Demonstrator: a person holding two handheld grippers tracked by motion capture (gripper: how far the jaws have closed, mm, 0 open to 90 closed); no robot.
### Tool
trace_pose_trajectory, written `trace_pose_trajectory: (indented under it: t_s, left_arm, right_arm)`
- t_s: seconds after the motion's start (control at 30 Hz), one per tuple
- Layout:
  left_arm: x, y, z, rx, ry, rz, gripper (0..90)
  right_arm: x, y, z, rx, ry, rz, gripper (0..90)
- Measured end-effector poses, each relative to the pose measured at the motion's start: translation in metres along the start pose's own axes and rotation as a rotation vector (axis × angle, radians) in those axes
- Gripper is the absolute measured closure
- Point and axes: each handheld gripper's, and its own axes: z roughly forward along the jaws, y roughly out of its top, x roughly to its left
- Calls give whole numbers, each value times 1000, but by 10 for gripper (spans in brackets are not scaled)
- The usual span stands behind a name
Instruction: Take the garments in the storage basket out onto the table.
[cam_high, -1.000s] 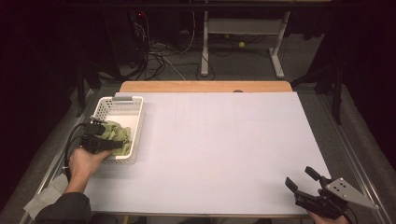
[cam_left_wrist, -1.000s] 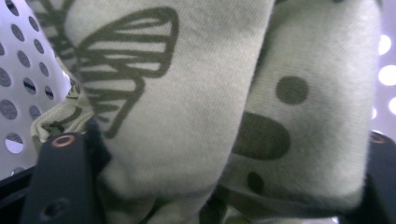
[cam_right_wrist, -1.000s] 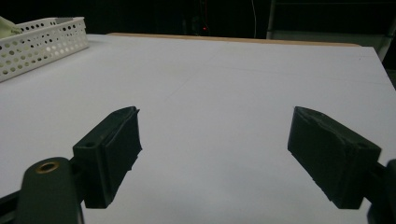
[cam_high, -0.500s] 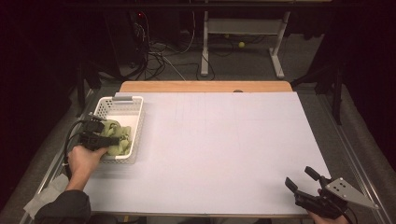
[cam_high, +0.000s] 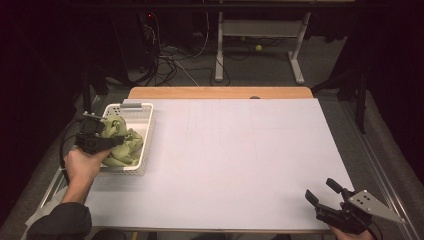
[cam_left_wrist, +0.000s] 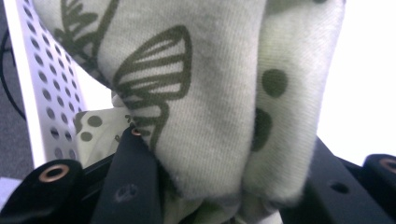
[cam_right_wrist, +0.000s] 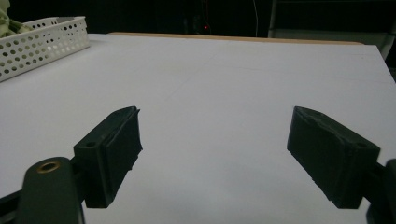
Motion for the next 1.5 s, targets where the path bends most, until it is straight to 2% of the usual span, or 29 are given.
trace_pose_trajectory:
  t_s: [0.13, 0.27, 0.53, 0.83, 1.0, 1.27, 1.5]
  left_arm:
    - [-3, 7, -7, -1, -9, 11, 622]
    - [-5, 12, -17, -38, -35, 17, 622]
    - [-8, 18, -36, -69, -46, 44, 621]
    - [-15, 26, -44, -85, -70, 54, 622]
    - [-22, 34, -54, -94, -96, 73, 620]
    - [-29, 40, -57, -99, -132, 85, 621]
    - [-38, 47, -66, -125, -163, 105, 620]
  right_arm:
    - [0, 0, 0, -1, 6, -6, 179]
    - [0, 0, 0, -3, 7, -8, 179]
    - [1, 0, 1, 0, 8, -14, 180]
    - [2, 0, 1, 0, 10, -15, 180]
    - [2, 0, 1, -1, 13, -16, 182]
    - [2, 0, 0, -3, 19, -15, 184]
    - [2, 0, 1, -1, 19, -12, 184]
